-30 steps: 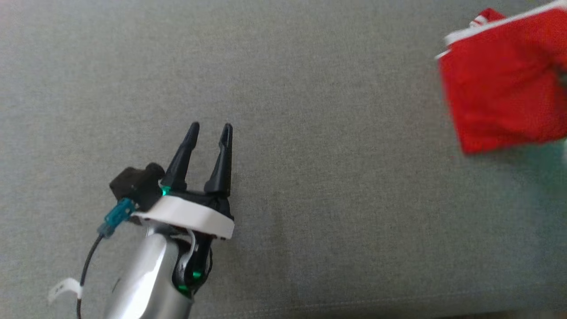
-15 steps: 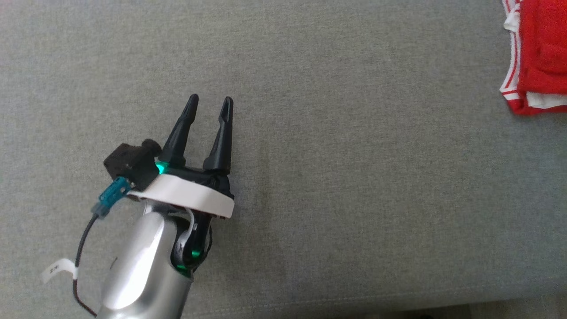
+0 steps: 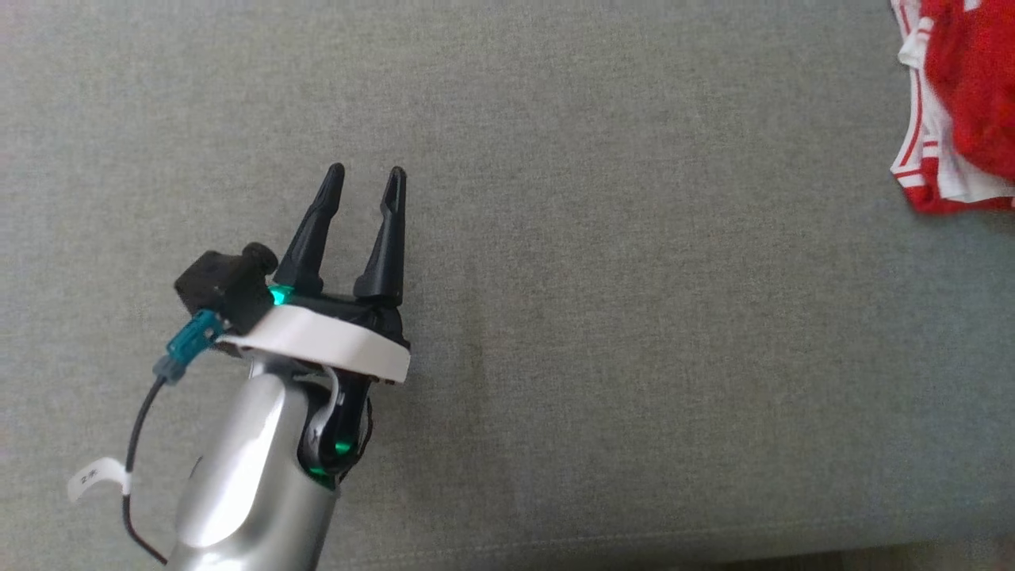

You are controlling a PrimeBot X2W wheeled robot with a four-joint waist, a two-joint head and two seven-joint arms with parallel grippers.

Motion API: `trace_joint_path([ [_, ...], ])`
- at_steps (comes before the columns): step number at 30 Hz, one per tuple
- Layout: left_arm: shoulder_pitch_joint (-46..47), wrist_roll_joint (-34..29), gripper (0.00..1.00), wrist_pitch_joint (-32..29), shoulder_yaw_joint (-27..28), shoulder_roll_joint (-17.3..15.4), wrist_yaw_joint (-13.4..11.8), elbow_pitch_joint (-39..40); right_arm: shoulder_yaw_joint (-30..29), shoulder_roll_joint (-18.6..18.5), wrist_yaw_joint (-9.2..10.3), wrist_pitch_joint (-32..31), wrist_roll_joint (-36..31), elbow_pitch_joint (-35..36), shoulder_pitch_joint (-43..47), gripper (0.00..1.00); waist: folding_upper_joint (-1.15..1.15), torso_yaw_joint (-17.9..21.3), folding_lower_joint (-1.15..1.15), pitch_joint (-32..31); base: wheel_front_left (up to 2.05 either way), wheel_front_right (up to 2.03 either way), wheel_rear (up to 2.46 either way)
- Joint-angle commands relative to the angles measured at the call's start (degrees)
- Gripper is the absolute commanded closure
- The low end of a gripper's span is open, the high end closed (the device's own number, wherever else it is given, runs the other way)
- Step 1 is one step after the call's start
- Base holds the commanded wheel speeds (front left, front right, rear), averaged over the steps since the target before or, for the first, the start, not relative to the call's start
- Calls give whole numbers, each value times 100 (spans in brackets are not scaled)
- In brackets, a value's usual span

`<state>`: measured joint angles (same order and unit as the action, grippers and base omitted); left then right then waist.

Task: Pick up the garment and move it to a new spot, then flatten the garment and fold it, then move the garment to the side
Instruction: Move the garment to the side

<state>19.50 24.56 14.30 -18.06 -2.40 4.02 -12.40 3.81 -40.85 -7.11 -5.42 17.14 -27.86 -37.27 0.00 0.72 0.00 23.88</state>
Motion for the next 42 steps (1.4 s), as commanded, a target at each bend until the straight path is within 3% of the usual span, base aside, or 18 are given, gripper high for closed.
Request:
trace_joint_path([
  [1,86,43,0,70,185,-48,-4,179,-38,-106,-37,93,-2,241,-14,0,0,-6,0,-115,0,0,0],
  [6,-31,100,0,70,245,-48,-47,225,-23,398,-37,383,-82,728,6,0,0,-17,0,-476,0,0,0],
  [11,-237,225,0,70,364,-48,-85,230,-94,1370,-37,908,53,1165,248,0,0,-64,0,-954,0,0,0],
  [16,-397,195,0,70,454,-48,-134,243,144,2250,-37,1384,-50,1389,821,0,0,-161,0,-1345,0,0,0],
  [17,-397,195,0,70,454,-48,-134,243,144,2250,-37,1384,-50,1389,821,0,0,-161,0,-1345,0,0,0],
  [25,-787,-121,0,70,506,-48,-209,157,246,3383,-37,1875,-332,1489,2090,0,0,-315,0,-1786,0,0,0],
  [33,-1193,-409,0,70,488,-48,-202,-26,364,3720,-37,2007,-913,1397,2879,0,0,-293,0,-1960,0,0,0],
  [42,-1367,-346,0,70,698,-48,-297,243,318,3793,-37,2038,-943,1371,2980,0,0,-242,0,-2009,0,0,0],
])
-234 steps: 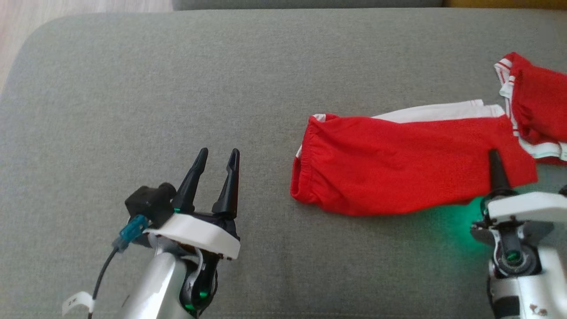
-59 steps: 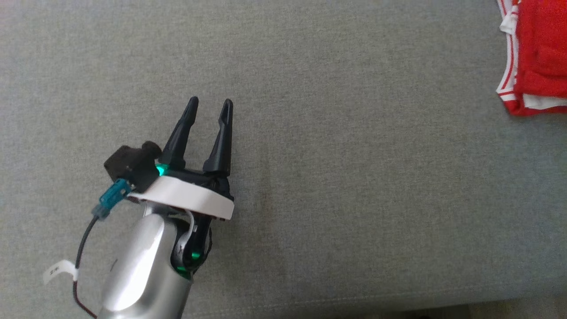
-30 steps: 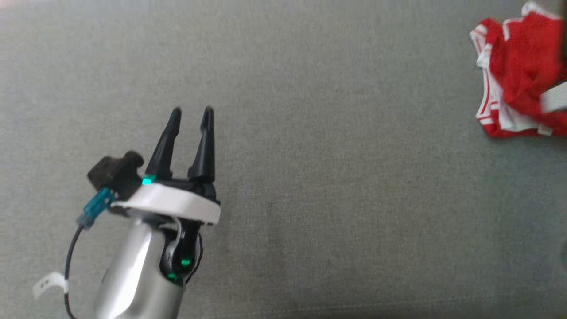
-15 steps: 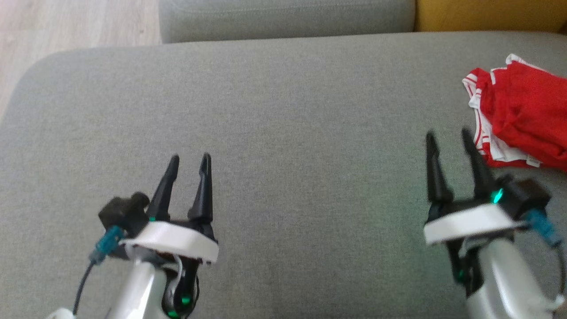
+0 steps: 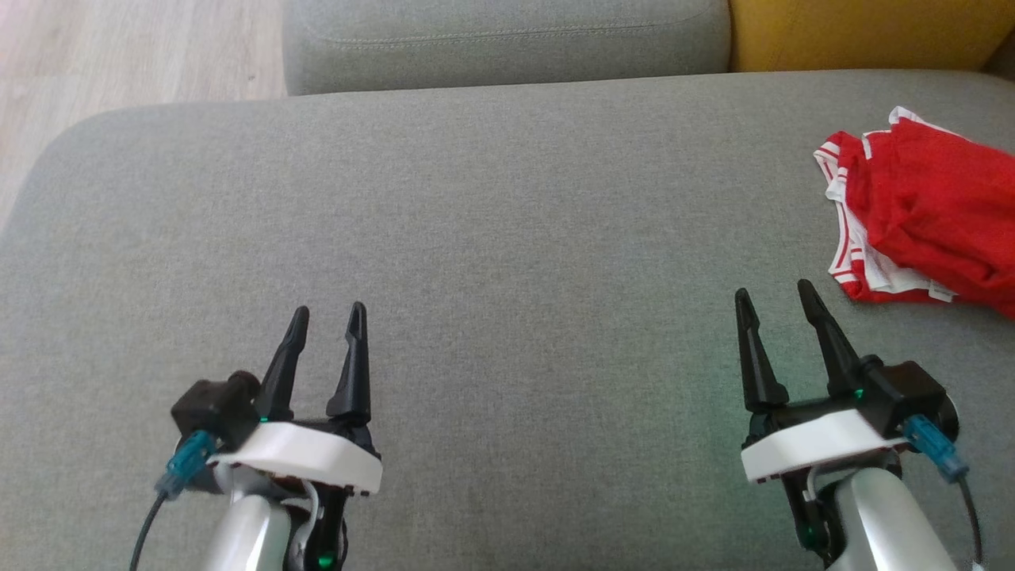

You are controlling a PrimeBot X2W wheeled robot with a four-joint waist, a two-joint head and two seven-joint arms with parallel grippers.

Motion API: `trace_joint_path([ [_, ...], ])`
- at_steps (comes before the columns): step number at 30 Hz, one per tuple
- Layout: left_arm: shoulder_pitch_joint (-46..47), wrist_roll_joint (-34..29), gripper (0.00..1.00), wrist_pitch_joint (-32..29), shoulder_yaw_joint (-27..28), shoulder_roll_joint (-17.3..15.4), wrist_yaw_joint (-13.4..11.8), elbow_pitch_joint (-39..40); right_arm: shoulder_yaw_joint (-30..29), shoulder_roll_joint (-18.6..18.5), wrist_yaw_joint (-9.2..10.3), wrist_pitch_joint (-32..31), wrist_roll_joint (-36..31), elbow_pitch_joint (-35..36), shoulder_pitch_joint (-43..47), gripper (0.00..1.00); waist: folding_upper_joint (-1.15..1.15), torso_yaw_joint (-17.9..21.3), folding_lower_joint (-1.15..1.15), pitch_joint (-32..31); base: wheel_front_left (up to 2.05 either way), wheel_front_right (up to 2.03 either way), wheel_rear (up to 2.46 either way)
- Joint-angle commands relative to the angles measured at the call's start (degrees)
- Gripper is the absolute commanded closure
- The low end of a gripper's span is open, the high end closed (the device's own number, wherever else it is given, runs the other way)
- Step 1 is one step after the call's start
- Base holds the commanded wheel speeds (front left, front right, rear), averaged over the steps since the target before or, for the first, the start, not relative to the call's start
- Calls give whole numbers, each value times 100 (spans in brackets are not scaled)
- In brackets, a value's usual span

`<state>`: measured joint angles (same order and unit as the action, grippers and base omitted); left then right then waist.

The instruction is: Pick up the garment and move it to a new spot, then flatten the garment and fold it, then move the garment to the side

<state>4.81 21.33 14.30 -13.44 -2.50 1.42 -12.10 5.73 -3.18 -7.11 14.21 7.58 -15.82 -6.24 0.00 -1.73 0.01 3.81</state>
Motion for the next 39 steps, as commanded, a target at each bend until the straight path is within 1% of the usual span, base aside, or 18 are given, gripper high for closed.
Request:
trace_joint_path([
  [1,93,-22,0,70,243,-38,-30,225,133,27,-37,76,34,171,-127,0,0,8,-1,-6,0,0,0],
  [7,63,91,0,70,280,-38,32,300,138,29,-37,77,121,228,-115,0,0,25,-1,6,0,0,0],
  [16,71,385,0,70,262,-38,162,96,145,30,-37,78,163,214,-99,0,0,44,-1,31,0,0,0],
  [17,83,406,100,70,264,-38,175,83,142,30,-37,78,162,207,-102,100,0,43,-1,39,0,0,0],
  [18,-107,404,100,-3,103,3,160,-115,5,7,1,9,148,19,3,100,0,44,-1,37,0,0,0],
  [22,-179,432,100,-20,98,10,162,-364,14,8,1,2,182,-218,61,100,0,46,-1,35,0,0,0],
  [39,-136,1390,100,-259,302,-39,221,-350,-76,-52,-4,-218,1389,-162,55,100,0,63,-1,-19,0,0,0],
])
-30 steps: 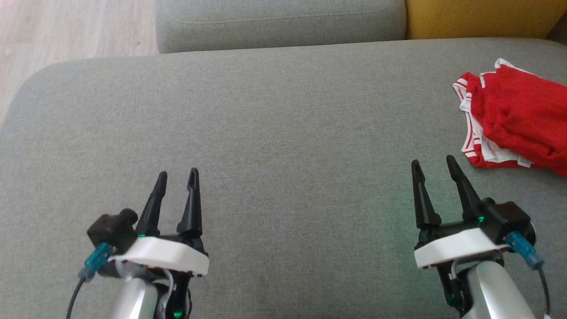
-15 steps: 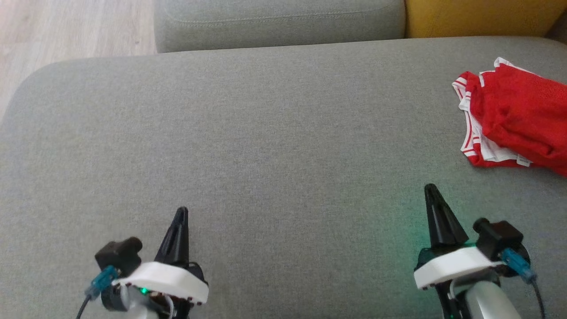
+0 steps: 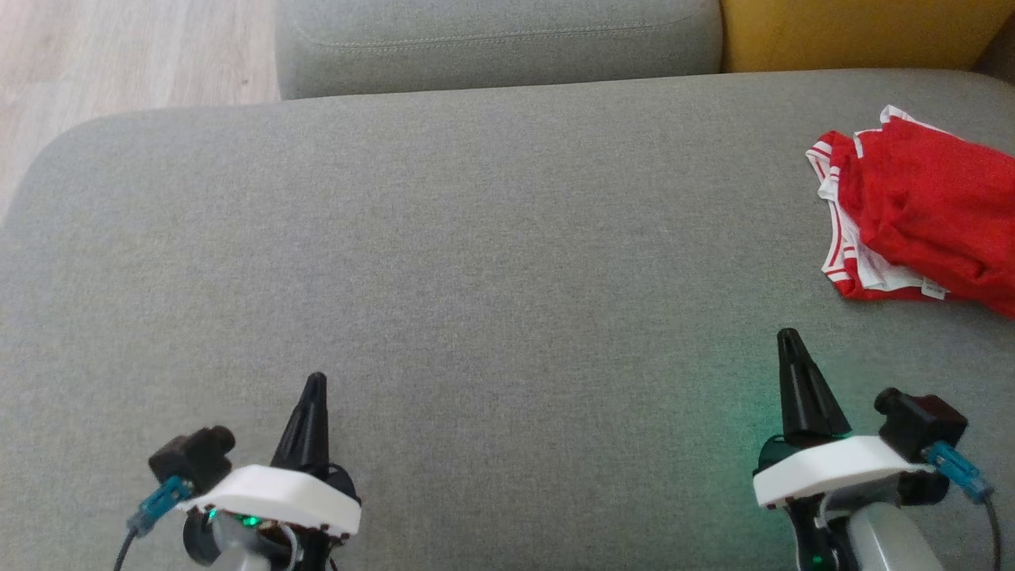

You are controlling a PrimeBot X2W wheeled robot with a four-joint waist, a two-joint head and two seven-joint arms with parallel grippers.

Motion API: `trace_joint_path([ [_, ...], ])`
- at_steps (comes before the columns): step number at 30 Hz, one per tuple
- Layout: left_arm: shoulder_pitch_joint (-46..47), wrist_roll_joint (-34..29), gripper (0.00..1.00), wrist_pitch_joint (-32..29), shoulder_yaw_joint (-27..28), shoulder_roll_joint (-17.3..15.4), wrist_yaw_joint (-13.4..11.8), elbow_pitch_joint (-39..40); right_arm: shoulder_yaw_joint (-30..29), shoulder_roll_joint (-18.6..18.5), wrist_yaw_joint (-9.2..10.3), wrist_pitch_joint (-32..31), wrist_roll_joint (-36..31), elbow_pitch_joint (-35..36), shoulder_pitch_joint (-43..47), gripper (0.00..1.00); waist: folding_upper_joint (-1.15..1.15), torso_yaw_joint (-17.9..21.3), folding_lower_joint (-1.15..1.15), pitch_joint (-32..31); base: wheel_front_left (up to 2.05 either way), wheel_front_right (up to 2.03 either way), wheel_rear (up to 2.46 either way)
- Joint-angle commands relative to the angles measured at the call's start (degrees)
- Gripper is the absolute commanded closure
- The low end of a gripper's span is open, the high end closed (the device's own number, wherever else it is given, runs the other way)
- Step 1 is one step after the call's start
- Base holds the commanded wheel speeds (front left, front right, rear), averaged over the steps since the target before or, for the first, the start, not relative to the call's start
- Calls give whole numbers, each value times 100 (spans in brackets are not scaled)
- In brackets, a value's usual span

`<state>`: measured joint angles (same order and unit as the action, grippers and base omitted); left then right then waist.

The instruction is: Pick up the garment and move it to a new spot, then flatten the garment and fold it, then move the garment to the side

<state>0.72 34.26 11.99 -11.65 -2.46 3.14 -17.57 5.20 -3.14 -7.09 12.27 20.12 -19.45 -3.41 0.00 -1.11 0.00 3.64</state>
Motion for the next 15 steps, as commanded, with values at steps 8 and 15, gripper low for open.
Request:
trace_joint_path([
  [8,295,542,100,-144,224,-61,79,203,-73,-75,-9,-133,691,228,-230,100,0,9,0,-28,0,0,0],
  [15,311,929,100,-248,316,-75,104,219,-122,-89,-11,-233,1174,253,-231,100,0,16,0,-50,0,0,0],
])
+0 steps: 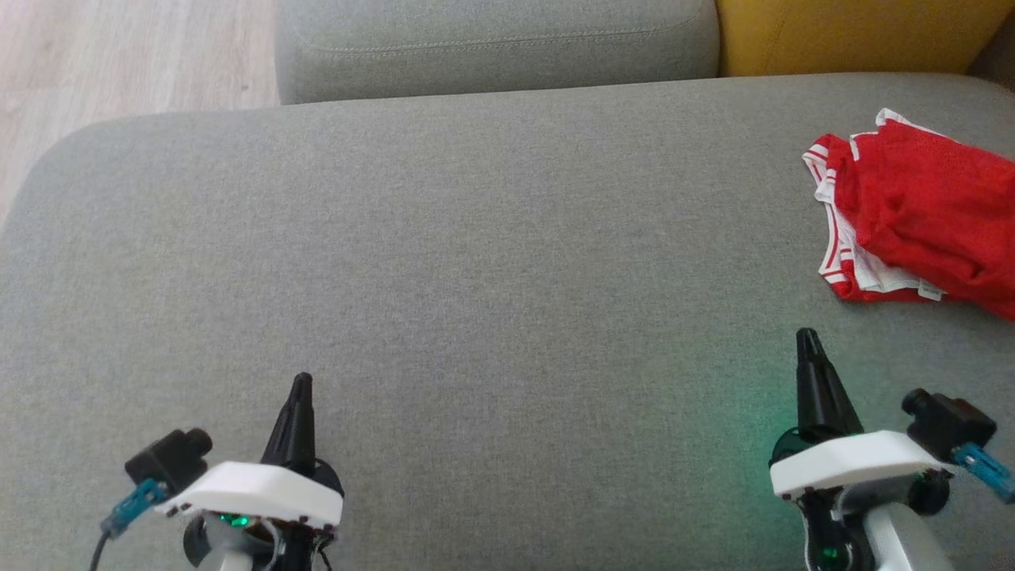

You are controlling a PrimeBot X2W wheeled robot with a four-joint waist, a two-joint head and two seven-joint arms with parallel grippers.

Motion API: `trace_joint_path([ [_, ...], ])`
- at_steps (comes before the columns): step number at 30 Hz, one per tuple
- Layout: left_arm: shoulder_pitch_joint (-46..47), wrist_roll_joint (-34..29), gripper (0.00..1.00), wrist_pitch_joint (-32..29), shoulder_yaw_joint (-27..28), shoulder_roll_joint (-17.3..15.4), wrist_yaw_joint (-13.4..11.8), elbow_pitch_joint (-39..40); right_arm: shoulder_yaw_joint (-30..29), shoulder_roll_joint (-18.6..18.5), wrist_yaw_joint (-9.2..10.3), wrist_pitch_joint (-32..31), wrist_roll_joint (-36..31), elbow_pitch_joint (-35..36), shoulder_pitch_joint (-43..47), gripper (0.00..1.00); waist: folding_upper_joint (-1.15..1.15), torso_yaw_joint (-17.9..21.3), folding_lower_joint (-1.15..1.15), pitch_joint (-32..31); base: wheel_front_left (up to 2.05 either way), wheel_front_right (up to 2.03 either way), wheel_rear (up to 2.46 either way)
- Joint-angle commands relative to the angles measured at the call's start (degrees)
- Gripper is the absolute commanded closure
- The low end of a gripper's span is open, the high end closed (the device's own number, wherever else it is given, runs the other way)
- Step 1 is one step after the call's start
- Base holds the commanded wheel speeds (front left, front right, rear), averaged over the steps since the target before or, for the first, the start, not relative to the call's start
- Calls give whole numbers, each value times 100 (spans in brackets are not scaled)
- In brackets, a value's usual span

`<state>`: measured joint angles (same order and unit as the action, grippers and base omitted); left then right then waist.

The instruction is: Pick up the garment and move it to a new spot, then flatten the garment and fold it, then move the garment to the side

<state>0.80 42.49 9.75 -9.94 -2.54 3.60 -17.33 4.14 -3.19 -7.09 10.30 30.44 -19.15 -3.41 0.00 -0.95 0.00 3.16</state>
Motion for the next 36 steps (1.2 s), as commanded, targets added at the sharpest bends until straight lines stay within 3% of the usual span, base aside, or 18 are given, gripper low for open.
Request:
trace_joint_path([
  [1,305,161,100,-38,158,-67,62,197,-22,-86,-11,-50,211,226,-231,100,0,2,0,-5,0,0,0],
  [36,384,2007,100,-570,640,-107,183,252,-305,-118,-22,-571,2515,340,-239,100,0,36,0,-114,0,0,0],
])
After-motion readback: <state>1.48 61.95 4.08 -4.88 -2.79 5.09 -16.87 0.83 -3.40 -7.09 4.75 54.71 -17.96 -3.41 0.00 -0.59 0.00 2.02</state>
